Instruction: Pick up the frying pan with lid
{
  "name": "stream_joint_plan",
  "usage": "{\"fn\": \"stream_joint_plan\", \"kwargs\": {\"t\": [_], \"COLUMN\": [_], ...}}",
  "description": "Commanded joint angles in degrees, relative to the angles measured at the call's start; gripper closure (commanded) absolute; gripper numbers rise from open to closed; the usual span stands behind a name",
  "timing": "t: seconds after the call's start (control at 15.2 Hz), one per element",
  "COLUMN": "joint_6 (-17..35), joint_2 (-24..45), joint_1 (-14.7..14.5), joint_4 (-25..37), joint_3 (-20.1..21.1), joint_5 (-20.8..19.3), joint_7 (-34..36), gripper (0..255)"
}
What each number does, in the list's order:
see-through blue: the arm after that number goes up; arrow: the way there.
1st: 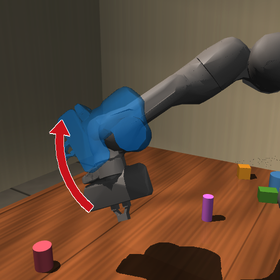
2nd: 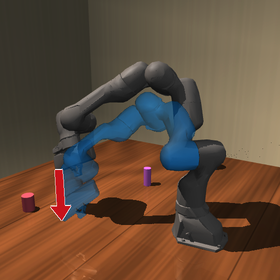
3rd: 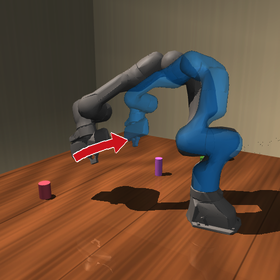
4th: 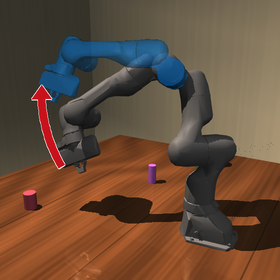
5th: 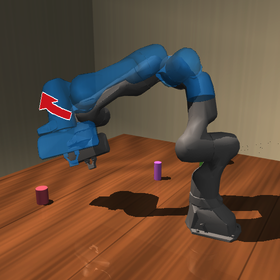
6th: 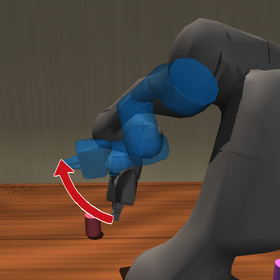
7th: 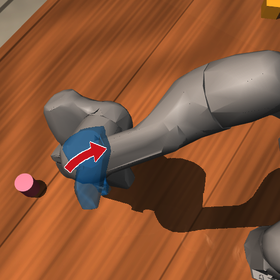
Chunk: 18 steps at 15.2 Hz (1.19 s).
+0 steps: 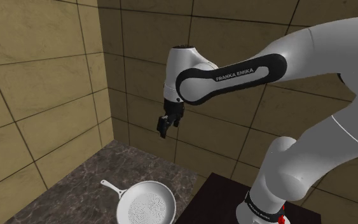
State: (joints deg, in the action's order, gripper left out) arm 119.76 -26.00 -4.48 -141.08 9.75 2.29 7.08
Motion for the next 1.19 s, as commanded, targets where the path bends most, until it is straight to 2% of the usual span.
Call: {"fn": "stream_joint_plan", "kwargs": {"t": [0.0, 0.53, 1.12], "joint_6": [3.7, 16.1, 26.1], "joint_2": [3.3, 19.2, 39.0], "joint_1": [-0.3, -1.5, -4.1], "joint_4": [-0.4, 2.6, 11.6], "joint_3": [0.8, 4.6, 6.3], "joint_5": [0.4, 0.2, -4.5], "joint_7": [0.9, 6.1, 13.4], "gripper": [0, 0, 0]}}
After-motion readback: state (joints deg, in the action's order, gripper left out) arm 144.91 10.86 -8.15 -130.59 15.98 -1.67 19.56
